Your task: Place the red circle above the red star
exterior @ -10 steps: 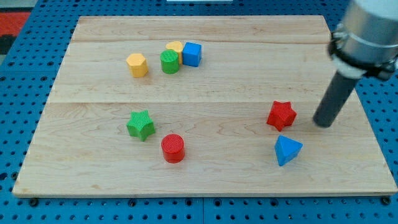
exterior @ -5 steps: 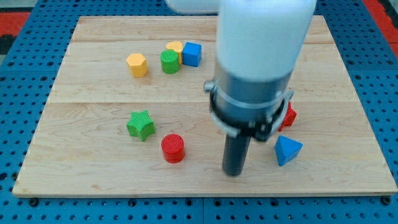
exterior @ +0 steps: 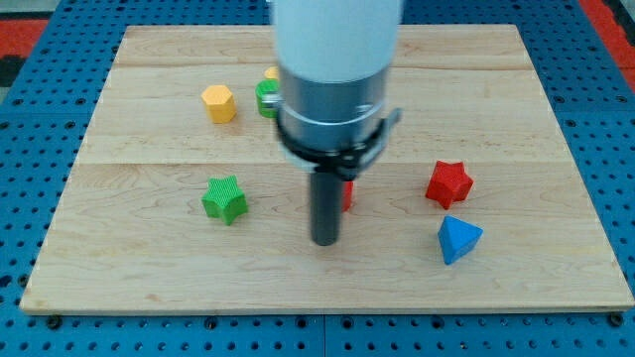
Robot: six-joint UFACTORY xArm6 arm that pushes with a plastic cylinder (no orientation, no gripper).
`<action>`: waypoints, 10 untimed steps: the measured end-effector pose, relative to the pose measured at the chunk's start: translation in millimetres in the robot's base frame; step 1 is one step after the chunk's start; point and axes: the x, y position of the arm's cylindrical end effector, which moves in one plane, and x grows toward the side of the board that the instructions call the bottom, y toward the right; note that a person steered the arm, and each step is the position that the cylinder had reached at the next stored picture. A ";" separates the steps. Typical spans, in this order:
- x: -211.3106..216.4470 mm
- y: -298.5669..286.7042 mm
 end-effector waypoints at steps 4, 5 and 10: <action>-108.0 85.0; -120.0 95.9; -86.9 118.4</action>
